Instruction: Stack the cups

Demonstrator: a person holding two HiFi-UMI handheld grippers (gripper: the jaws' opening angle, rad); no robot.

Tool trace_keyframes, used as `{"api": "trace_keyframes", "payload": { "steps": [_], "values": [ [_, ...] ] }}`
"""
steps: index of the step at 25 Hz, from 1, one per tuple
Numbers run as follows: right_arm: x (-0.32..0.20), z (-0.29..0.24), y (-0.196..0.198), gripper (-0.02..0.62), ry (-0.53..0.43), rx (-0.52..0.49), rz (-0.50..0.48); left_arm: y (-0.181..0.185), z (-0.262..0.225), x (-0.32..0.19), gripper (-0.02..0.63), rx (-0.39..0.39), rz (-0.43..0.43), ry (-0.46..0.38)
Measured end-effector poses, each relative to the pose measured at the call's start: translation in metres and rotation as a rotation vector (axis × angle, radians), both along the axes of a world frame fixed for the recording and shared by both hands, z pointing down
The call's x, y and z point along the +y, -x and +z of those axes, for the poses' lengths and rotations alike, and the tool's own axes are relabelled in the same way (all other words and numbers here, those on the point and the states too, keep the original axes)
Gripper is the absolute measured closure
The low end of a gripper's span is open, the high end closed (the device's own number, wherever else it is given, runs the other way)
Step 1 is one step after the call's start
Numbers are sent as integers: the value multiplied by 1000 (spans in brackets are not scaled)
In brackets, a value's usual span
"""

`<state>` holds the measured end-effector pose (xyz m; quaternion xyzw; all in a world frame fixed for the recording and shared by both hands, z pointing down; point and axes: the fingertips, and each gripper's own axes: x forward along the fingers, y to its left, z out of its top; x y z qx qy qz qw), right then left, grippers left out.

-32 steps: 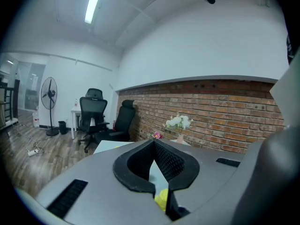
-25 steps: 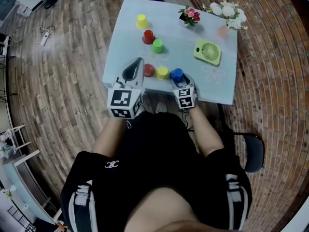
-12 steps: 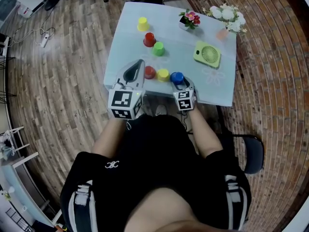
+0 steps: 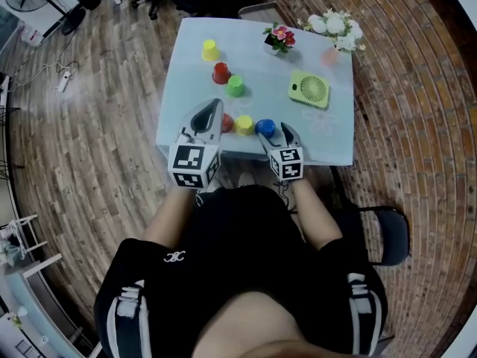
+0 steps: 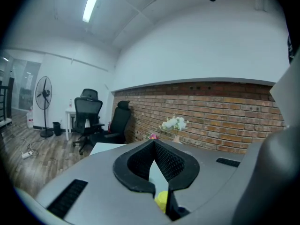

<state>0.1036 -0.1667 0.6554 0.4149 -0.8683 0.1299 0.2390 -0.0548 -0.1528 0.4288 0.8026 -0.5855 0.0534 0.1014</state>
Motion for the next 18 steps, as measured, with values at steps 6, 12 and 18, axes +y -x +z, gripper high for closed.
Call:
{"api": "trace_keyframes", "payload": {
  "steps": [6,12,18],
  "values": [
    [-18,-96,-10,275,-218,-110,42,-17,-6,-11,604,4,43,-21],
    [-36,-201,-30,288,-432,-254,183,-28,-14,-19,604,-2,62,-43],
    [-44,-274,-66,590,-576,-280,402,-37,-26,-27,604,-11,68,-72]
  ]
}}
